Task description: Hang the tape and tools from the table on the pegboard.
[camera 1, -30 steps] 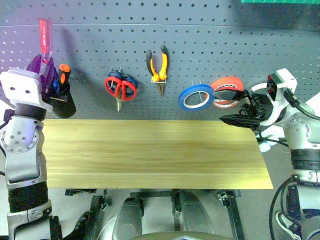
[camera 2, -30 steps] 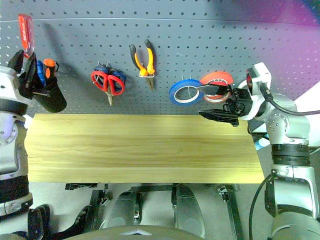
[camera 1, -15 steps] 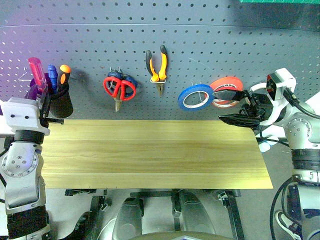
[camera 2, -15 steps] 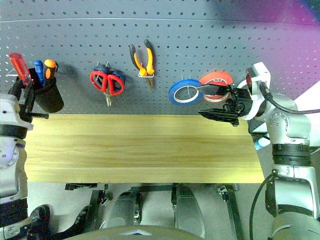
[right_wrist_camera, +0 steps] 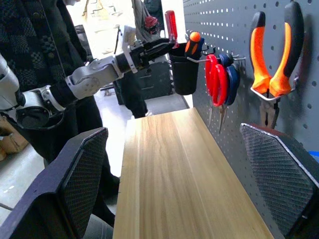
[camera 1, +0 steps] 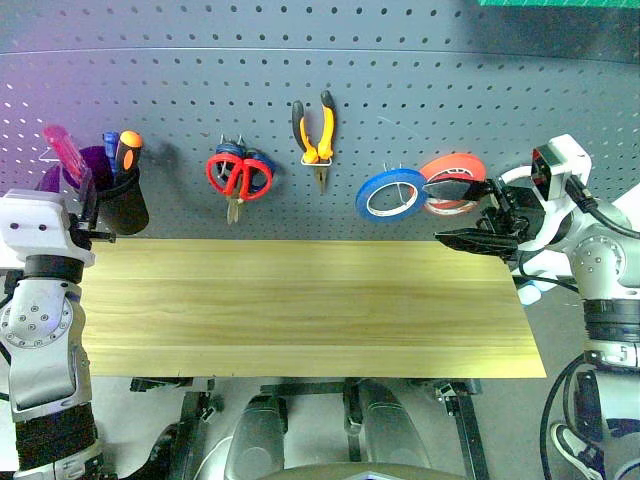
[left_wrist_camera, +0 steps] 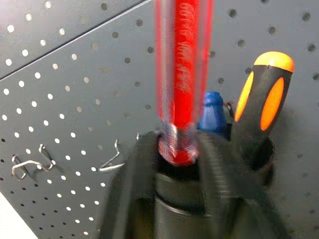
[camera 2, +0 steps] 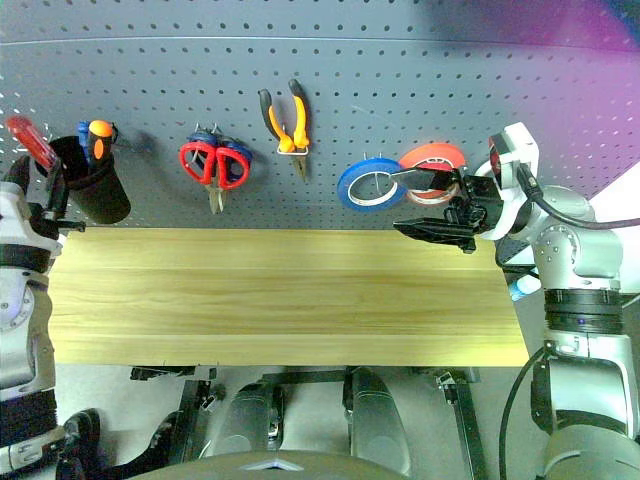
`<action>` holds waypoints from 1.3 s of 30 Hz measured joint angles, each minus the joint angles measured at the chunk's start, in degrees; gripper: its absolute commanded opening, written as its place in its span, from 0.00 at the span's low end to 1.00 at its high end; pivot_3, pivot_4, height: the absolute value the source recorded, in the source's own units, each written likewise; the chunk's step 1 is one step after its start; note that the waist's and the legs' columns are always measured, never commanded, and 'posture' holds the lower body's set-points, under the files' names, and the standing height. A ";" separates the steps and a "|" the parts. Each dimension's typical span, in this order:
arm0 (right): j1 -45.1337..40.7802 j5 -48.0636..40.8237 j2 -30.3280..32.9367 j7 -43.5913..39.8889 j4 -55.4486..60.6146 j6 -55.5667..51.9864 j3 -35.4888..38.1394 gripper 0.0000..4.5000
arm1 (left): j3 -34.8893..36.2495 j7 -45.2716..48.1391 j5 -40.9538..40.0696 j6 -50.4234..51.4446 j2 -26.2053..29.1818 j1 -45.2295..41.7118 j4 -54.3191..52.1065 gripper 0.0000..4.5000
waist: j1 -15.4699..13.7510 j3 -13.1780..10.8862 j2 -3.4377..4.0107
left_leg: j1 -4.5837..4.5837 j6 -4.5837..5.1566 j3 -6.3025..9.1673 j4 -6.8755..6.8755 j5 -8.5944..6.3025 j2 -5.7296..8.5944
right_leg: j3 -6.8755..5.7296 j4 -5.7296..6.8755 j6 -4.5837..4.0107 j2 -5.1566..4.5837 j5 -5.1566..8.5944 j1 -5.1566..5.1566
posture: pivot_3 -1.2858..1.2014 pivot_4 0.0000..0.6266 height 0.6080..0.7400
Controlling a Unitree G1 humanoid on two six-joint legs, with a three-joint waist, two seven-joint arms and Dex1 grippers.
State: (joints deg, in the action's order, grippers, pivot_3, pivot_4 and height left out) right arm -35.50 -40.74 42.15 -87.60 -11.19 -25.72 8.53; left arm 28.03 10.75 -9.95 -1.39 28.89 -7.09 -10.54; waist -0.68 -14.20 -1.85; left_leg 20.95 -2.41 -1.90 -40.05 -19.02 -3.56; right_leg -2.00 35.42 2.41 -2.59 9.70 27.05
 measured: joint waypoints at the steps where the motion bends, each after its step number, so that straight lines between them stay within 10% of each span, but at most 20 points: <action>1: 0.26 -0.01 0.03 0.08 0.25 -0.13 0.05 1.00 | 0.00 0.03 -0.20 0.00 0.00 -0.13 0.31 0.56 | 0.00 0.00 0.00 | 0.00 0.00 0.00 0.00 0.00 0.00 | 0.00 -0.01 0.00 0.00 0.00 -0.01 | 0.51 0.37 0.95; 7: 0.96 -0.07 0.10 0.70 0.74 -0.25 0.69 1.00 | 0.01 -0.08 -1.02 -0.12 -0.78 -0.12 0.41 0.99 | 0.01 0.00 0.00 | -0.02 0.00 0.00 0.00 0.00 0.01 | 0.00 -0.01 0.00 -0.01 0.00 -0.02 | 0.51 0.37 0.95; 39: -1.02 1.14 -0.41 -0.51 -1.50 0.34 0.79 1.00 | -12.52 5.57 -12.41 10.92 -0.54 -19.87 -15.76 0.99 | -0.08 -0.02 -0.03 | -0.03 0.02 0.05 0.03 -0.01 0.02 | -0.01 -0.19 0.02 0.01 0.00 -0.15 | 0.52 0.35 0.95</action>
State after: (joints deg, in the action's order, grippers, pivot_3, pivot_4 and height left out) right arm -36.52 -39.60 41.73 -88.11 -12.69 -25.38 9.32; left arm 15.51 16.33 -22.36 9.53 28.34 -26.96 -26.30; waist -0.76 -14.22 -1.88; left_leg 20.92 -2.39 -1.85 -40.02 -19.03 -3.53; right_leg -2.00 35.23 2.42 -2.57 9.70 26.90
